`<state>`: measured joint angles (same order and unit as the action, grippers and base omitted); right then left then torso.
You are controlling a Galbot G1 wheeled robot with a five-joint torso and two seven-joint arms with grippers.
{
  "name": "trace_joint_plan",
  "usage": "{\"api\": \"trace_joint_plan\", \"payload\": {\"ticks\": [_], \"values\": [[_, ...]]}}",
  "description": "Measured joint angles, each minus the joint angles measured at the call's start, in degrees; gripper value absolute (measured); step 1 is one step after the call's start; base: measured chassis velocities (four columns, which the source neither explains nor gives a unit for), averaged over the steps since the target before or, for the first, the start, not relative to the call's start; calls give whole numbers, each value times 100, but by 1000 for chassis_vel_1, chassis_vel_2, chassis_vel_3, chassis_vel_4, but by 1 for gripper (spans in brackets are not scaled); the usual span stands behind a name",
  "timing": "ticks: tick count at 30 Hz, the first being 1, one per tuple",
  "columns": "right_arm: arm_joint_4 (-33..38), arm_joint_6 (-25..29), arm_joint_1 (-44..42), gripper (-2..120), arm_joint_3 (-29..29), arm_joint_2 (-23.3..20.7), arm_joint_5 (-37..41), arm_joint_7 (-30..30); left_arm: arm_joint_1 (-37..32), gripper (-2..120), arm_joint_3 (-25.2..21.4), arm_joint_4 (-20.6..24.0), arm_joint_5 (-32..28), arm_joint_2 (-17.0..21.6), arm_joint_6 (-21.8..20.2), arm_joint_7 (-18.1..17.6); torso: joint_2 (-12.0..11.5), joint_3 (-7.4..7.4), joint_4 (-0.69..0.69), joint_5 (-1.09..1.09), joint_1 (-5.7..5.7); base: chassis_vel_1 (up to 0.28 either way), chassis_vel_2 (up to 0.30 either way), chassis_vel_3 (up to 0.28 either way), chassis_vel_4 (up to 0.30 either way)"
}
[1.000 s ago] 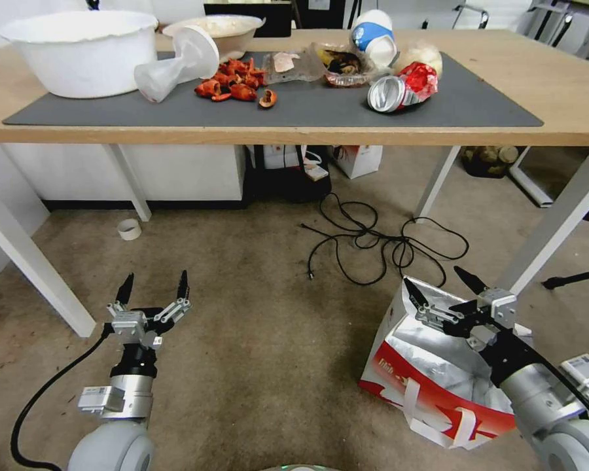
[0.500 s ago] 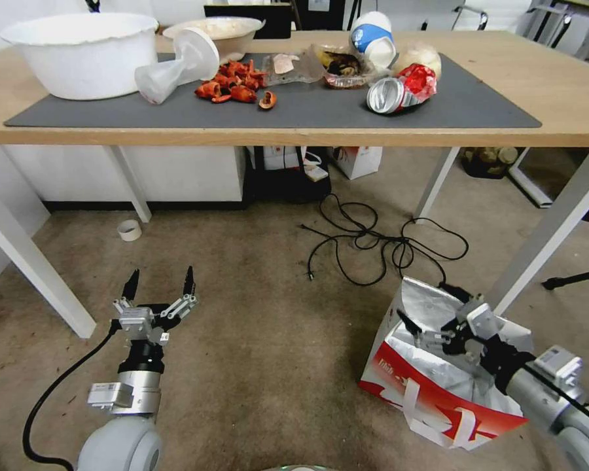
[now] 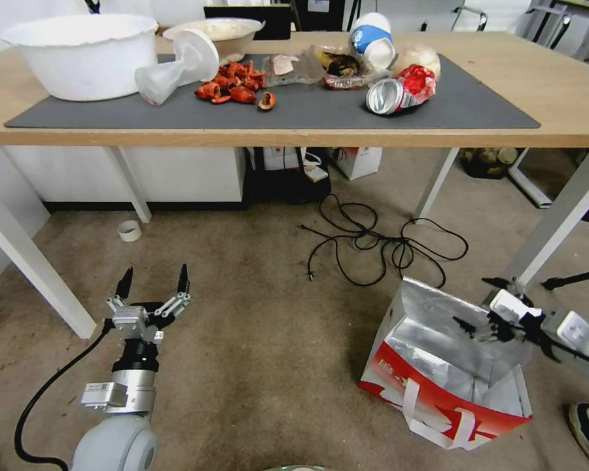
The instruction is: Pick up the food delivery bag from the floor and place it on the table.
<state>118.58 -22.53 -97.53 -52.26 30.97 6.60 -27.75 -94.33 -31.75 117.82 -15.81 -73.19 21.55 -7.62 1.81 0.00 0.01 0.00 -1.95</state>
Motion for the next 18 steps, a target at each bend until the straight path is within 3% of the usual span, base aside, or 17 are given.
{"api": "trace_joint_plan", "payload": {"ticks": [7, 15, 18], "values": [[-549, 4, 1004, 100, 1223, -597, -112, -195, -60, 100, 43, -23, 56, -52, 47, 79, 2, 0, -1, 1, -1, 0, 0, 0, 0], [-1240, 228, 2499, 100, 2507, -855, -246, -267, -52, 100, 64, -65, 54, -108, 119, 161, 4, 0, 0, 0, -1, 0, 0, 0, 0], [-1617, 232, 3577, 100, 3692, -902, -80, -317, -46, 100, 78, -85, 107, -171, 113, 163, 4, 0, -3, 3, -1, 0, 0, 0, 0]]}}
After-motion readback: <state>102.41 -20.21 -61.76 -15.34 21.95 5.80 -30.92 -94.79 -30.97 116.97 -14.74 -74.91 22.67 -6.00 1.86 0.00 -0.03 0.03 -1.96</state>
